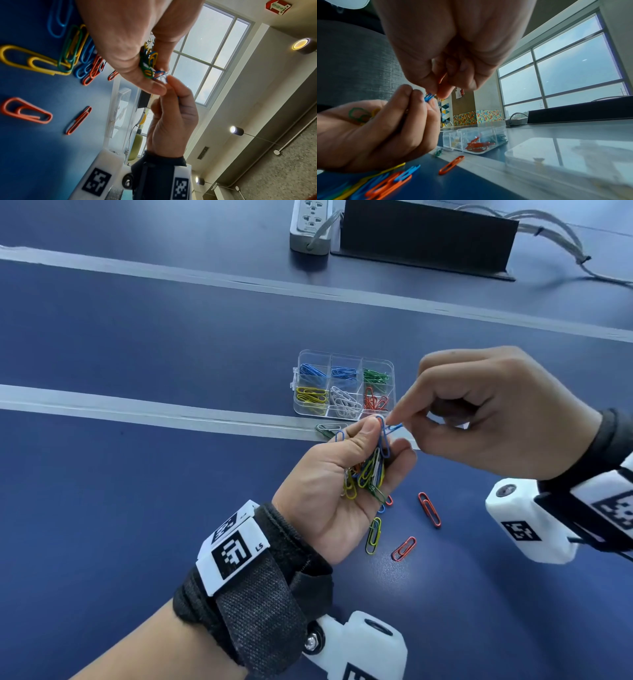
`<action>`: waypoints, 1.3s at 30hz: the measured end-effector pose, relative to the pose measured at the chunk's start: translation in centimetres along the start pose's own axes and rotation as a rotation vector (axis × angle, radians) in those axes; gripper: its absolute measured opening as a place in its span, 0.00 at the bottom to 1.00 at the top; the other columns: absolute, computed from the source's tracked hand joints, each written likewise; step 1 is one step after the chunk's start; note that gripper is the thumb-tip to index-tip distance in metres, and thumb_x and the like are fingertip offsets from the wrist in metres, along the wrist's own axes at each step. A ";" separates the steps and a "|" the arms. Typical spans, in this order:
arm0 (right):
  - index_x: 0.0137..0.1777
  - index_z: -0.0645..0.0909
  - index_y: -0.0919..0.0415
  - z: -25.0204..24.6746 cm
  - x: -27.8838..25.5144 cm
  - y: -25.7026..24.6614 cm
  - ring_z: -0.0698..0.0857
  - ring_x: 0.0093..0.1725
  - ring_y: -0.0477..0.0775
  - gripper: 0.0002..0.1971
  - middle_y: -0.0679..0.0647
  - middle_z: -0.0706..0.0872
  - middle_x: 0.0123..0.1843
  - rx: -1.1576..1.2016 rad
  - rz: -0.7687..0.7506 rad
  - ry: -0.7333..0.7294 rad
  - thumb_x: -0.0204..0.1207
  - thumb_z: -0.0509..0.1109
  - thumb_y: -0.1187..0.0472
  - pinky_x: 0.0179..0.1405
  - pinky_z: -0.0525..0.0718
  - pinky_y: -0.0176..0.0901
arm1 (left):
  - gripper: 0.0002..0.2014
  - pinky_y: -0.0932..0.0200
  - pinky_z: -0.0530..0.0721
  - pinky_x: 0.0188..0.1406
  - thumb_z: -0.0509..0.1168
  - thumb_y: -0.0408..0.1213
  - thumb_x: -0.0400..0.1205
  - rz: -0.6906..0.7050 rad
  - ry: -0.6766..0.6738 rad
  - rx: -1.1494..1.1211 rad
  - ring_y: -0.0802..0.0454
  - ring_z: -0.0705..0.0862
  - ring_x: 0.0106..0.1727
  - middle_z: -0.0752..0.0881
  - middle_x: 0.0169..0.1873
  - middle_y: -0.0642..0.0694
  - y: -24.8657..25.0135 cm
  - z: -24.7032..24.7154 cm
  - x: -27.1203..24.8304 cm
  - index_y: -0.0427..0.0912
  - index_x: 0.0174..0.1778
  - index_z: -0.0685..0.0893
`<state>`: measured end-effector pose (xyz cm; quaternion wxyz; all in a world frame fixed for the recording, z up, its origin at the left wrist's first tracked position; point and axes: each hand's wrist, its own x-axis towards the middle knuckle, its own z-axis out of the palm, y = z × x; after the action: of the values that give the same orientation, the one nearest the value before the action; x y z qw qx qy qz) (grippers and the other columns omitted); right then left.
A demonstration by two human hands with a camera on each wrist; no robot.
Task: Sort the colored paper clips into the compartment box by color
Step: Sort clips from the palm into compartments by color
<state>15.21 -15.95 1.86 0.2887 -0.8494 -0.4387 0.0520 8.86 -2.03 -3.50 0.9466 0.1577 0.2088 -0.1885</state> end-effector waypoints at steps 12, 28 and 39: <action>0.44 0.87 0.58 -0.1 -0.6 0.7 0.69 0.25 0.42 0.09 0.50 0.78 0.33 0.026 0.075 0.093 0.71 0.68 0.70 0.30 0.65 0.23 | 0.05 0.62 0.88 0.33 0.65 0.29 0.68 -0.033 -0.014 0.068 0.54 0.84 0.30 0.84 0.29 0.44 0.1 0.0 -0.1 0.36 0.40 0.81; 0.43 0.87 0.56 -0.1 -0.5 0.5 0.72 0.25 0.48 0.10 0.48 0.81 0.35 0.098 0.105 0.046 0.70 0.68 0.70 0.30 0.68 0.26 | 0.04 0.60 0.88 0.34 0.66 0.29 0.65 -0.024 -0.037 0.152 0.52 0.83 0.30 0.83 0.28 0.44 0.0 0.0 -0.4 0.35 0.34 0.83; 0.42 0.87 0.54 -0.1 -0.9 0.4 0.70 0.24 0.46 0.11 0.40 0.80 0.32 0.152 0.196 0.077 0.69 0.67 0.70 0.28 0.68 0.28 | 0.04 0.61 0.88 0.33 0.66 0.34 0.72 -0.021 -0.023 0.165 0.52 0.83 0.30 0.82 0.28 0.44 0.0 0.2 -0.3 0.38 0.35 0.84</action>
<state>15.02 -16.87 1.57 0.3621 -0.8652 -0.3373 0.0805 8.68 -2.02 -3.22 0.9306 0.2310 0.1832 -0.2168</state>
